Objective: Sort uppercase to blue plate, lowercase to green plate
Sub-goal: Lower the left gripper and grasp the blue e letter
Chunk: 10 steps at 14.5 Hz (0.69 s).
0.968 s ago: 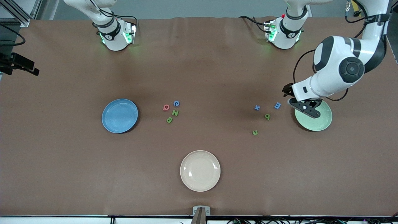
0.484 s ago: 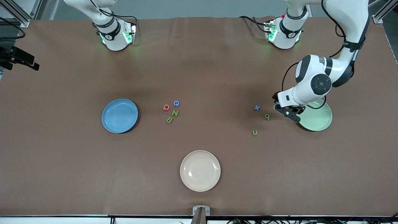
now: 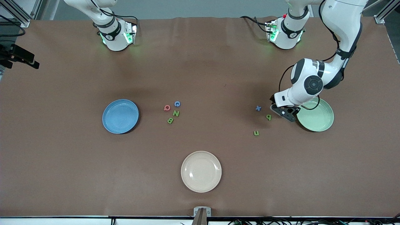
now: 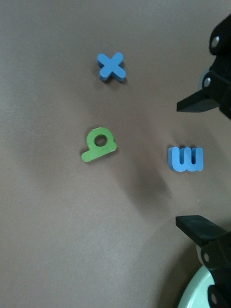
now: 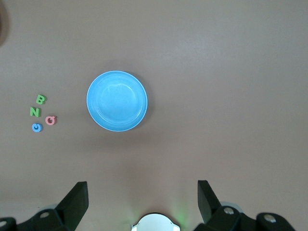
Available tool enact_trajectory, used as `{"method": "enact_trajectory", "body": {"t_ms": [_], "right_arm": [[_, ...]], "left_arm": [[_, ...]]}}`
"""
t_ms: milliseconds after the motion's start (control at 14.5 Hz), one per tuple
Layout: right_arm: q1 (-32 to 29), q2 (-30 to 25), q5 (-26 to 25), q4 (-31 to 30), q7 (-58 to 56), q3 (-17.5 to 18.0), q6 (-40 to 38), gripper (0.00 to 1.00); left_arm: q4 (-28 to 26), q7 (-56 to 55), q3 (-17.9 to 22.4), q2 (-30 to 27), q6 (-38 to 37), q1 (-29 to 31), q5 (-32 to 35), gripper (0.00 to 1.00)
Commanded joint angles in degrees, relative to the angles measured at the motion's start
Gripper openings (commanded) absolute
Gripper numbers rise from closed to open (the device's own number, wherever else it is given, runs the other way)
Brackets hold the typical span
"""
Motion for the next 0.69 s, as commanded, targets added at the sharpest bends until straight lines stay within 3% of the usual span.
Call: {"method": "enact_trajectory", "body": {"t_ms": [0,623], "right_arm": [[0.06,-2.18,0.64,-2.1,-0.47,0.41,0.27,1.0],[0.5,-2.18,0.29,-2.1,-0.47,0.41,-0.17,1.0]], "left_arm": [[-2.85,0.19,-0.11,-1.06,2.48,0.18,1.34,0.86],[-5.15,-0.26,-0.02,0.69,9.86,0.62,1.96,0.59]]}}
